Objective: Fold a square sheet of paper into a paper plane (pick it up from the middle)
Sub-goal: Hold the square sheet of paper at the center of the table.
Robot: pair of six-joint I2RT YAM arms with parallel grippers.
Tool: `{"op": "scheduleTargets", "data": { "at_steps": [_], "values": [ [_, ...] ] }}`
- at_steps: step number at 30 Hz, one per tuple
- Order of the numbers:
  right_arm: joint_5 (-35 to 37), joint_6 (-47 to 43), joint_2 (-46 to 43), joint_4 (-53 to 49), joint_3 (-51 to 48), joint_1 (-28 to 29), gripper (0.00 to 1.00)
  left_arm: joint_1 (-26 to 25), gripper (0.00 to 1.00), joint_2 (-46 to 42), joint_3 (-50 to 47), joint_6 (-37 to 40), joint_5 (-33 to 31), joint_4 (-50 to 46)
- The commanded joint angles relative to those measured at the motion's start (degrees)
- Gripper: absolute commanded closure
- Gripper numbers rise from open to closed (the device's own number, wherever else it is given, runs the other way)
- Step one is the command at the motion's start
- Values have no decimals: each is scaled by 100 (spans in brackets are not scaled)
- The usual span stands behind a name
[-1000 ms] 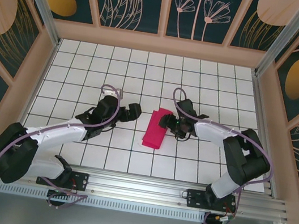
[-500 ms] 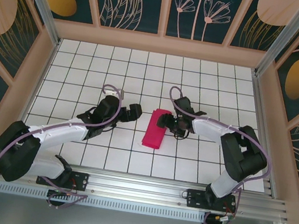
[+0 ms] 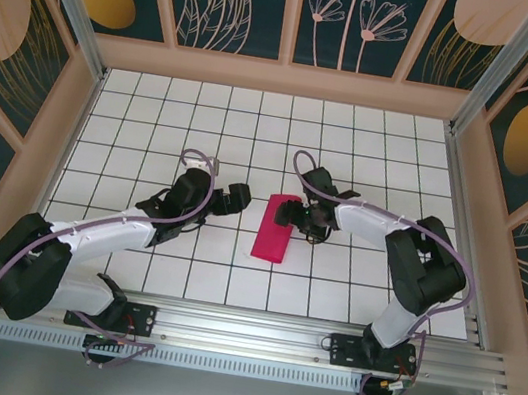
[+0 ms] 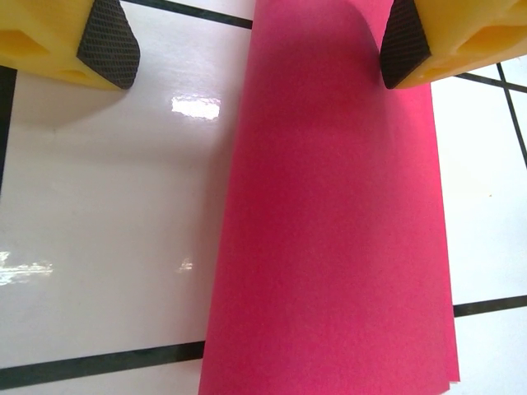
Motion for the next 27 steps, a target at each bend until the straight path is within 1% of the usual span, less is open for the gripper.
{"op": "scheduleTargets", "data": {
  "at_steps": [1, 12, 16, 21, 27],
  "values": [
    [79, -100, 412, -7, -69, 50, 17, -14, 1, 10, 111, 101, 79, 160],
    [191, -139, 599, -140, 33, 61, 15, -8, 1, 40, 132, 126, 93, 145],
    [251, -280, 617, -215, 37, 69, 18, -6, 1, 41, 121, 126, 101, 145],
    [298, -440, 624, -295, 56, 70, 18, -9, 2, 41, 124, 125, 109, 162],
    [455, -120, 693, -305, 73, 52, 17, -10, 2, 36, 144, 117, 125, 159]
  ]
}}
